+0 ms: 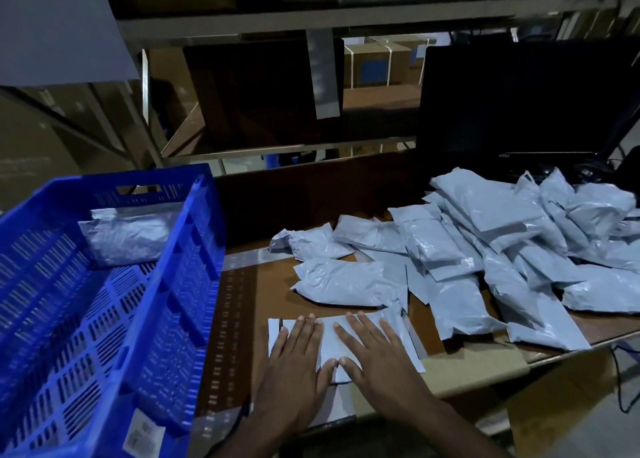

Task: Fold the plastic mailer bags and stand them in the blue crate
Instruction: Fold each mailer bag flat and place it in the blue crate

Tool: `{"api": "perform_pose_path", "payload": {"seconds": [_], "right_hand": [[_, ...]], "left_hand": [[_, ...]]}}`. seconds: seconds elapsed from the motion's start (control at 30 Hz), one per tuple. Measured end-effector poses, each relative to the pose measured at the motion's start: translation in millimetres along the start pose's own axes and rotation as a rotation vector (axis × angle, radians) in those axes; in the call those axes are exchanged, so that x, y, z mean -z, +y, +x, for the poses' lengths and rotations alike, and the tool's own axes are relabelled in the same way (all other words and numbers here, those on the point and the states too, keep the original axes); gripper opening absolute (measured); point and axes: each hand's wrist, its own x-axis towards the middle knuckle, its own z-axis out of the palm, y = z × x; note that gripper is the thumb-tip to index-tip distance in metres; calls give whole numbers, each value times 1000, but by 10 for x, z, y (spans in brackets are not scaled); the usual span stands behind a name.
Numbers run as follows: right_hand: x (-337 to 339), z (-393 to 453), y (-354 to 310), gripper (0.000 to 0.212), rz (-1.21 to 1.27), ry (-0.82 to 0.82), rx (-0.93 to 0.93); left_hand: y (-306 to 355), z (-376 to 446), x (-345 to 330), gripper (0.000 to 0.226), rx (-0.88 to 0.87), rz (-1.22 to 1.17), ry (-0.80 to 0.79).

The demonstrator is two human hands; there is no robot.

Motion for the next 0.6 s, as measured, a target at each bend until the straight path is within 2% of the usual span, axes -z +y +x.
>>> {"api": "perform_pose_path", "payload": {"seconds": [0.07,0.17,0.3,0.6], "right_hand": [[6,-45,87,78,38,46,2],[24,-191,164,96,30,69,-92],[89,-172,107,102,34,79,-111],[223,-151,135,110,25,46,-58]], "left_hand": [[-115,-15,16,99,-6,-68,-2],[-205,-122,50,91,-6,-105,-28],[-168,-116,65,70,48,-124,14],[-109,-161,194,64,32,-188,12]]}}
